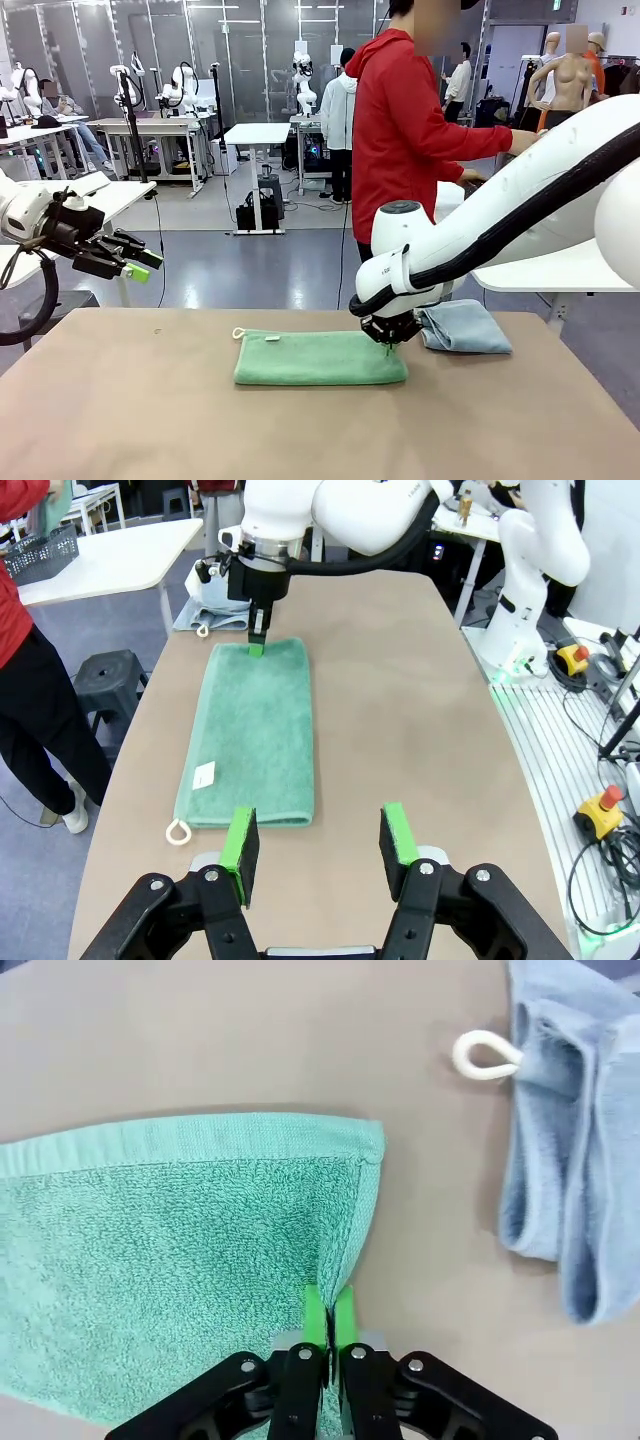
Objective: Fold the towels and place them in the basket.
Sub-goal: When a person lays out a Towel with hook on the table, fold it in half twice.
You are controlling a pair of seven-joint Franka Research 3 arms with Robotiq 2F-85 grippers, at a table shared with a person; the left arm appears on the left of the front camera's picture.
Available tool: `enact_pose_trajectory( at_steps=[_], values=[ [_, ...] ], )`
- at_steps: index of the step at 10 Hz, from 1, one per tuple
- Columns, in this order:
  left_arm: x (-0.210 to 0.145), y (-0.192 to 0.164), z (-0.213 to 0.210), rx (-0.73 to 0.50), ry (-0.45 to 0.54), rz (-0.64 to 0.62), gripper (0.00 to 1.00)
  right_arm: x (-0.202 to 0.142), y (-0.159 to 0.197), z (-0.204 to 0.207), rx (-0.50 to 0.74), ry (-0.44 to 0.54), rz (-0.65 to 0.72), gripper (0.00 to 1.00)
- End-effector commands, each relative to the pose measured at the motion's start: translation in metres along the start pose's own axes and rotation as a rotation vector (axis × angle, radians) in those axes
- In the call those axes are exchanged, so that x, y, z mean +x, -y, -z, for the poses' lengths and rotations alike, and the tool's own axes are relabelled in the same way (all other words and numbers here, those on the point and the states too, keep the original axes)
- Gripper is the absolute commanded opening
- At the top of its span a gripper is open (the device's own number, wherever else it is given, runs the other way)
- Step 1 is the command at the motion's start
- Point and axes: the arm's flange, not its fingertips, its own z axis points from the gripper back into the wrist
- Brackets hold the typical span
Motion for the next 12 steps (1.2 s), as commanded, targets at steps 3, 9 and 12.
enact_pose_trajectory(
  at_steps=[3, 9, 12],
  values=[
    [0.003, -0.001, -0.001, -0.010, 0.003, -0.010, 0.63, -0.011, -0.001, -0.041, -0.005, 0.032, -0.036, 0.00],
    [0.003, -0.001, -0.001, -0.010, 0.003, -0.010, 0.63, -0.067, -0.093, -0.111, 0.035, 0.130, -0.061, 0.00],
    [0.003, -0.001, -0.001, -0.010, 0.003, -0.010, 0.63, -0.066, -0.142, -0.115, 0.072, 0.165, -0.038, 0.00]
  ],
)
